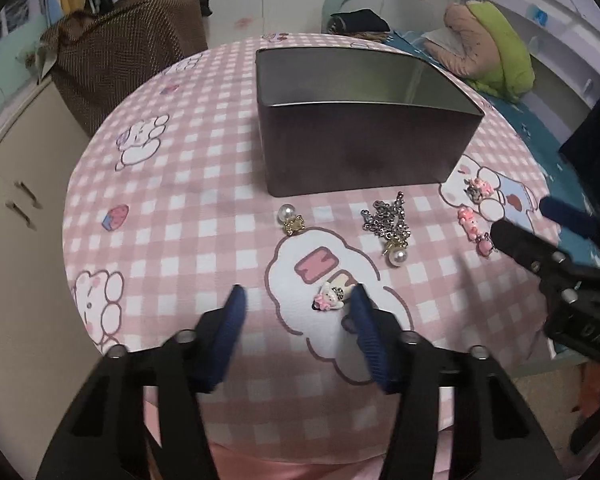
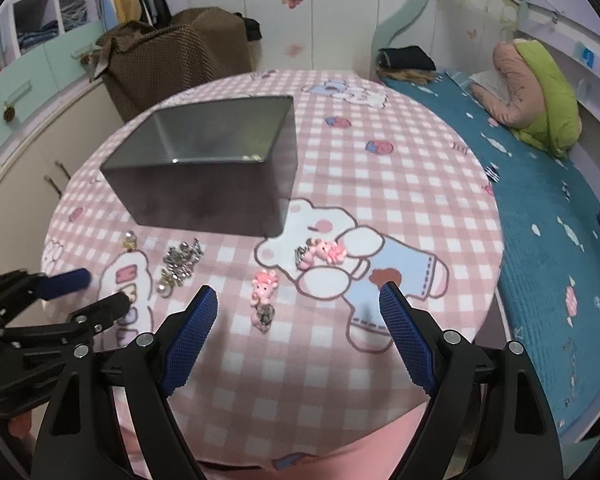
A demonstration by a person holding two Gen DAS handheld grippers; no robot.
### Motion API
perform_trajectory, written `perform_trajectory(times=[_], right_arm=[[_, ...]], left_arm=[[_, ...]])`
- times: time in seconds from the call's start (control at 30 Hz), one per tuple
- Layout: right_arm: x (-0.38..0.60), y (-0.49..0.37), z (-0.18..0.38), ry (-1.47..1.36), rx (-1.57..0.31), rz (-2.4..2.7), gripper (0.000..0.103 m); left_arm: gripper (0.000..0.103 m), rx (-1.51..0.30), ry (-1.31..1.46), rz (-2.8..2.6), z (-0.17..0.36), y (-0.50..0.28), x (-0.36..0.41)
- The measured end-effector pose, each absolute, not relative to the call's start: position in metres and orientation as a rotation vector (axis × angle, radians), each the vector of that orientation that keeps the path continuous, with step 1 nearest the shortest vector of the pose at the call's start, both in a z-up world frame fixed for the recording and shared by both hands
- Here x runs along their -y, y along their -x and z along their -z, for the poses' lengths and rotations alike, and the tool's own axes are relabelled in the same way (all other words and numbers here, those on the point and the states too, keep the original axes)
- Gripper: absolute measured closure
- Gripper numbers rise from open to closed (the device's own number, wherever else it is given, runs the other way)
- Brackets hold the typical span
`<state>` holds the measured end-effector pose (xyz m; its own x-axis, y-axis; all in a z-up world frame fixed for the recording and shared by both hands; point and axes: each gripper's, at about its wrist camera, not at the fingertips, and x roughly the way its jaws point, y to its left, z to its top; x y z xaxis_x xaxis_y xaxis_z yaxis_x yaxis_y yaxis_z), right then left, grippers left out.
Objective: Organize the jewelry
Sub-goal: 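Grasp a small pink charm with the left tool while the right tool grasps a pearl earring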
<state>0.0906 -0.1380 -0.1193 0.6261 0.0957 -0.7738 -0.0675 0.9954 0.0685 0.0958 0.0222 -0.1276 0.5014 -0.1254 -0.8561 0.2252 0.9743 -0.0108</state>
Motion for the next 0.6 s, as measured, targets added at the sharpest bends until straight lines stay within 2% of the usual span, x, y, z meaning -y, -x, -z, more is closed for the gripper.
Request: perform_trajectory(times=[0.1,0.27,0.3,0.43,0.6], right_arm=[[0.136,-0.089,0.114,-0.023,-0.869,-0.098,0.022],[0.120,-0.086,0.110,-0.020,-0.856,-0.221,0.024],[0.116,-0.085,0.110,-0.011,-0.854,-0.240,0.025],[0.099,-0.088,0.116,-0.013,-0.889,-0.320,0.049],[0.081,-0.094,0.125,-0.004,-0.931,-0.366,0.057]], left_arm=[[0.072,-1.015,-0.117,0.207,0.127,-0.096,-0.023],[0.090,-1.012,-0.086,0.191,0.126,-0.097,-0.031],[0.090,-1.017,-0.057,0.199,0.126,-0.098,-0.036],[0.090,-1.026,0.011,0.234,0.126,-0.099,-0.047],[0.090,-1.022,0.025,0.245,0.126,-0.099,-0.048]])
